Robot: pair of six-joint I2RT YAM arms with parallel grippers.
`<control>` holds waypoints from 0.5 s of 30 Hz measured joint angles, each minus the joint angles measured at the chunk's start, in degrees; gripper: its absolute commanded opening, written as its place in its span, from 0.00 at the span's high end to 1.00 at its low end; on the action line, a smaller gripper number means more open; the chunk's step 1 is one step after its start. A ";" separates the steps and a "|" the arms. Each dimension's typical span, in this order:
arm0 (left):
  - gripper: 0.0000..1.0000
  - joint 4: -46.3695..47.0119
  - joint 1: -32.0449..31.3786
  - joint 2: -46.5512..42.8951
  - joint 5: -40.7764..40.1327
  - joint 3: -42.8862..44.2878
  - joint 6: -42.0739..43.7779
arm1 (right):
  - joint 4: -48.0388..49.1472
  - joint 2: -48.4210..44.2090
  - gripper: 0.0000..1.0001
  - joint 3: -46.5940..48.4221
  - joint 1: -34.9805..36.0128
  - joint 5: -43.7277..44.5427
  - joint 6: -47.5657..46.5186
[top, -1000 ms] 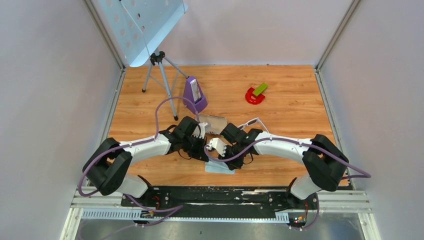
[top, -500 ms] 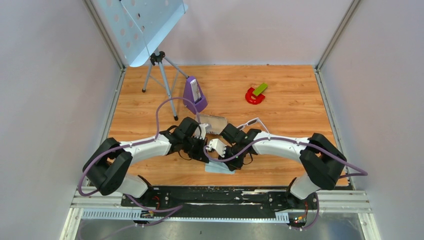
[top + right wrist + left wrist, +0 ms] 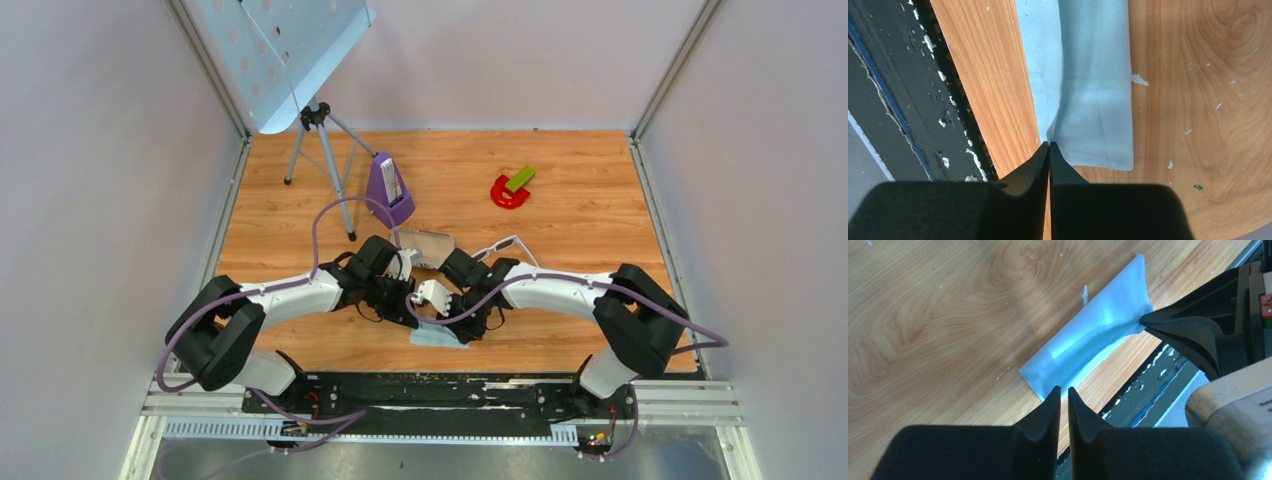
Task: Organize the sunglasses
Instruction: Fold the glasses cleaning cloth at the center of the board.
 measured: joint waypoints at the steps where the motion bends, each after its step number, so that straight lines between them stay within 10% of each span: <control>1: 0.81 0.00 0.00 0.00 -0.02 -0.02 0.04 | -0.07 0.04 0.89 0.00 0.00 -0.13 -0.11; 15: 0.74 -2.51 -0.02 -0.50 -1.92 0.17 0.24 | -2.64 -4.11 0.79 0.09 0.00 -5.90 -0.63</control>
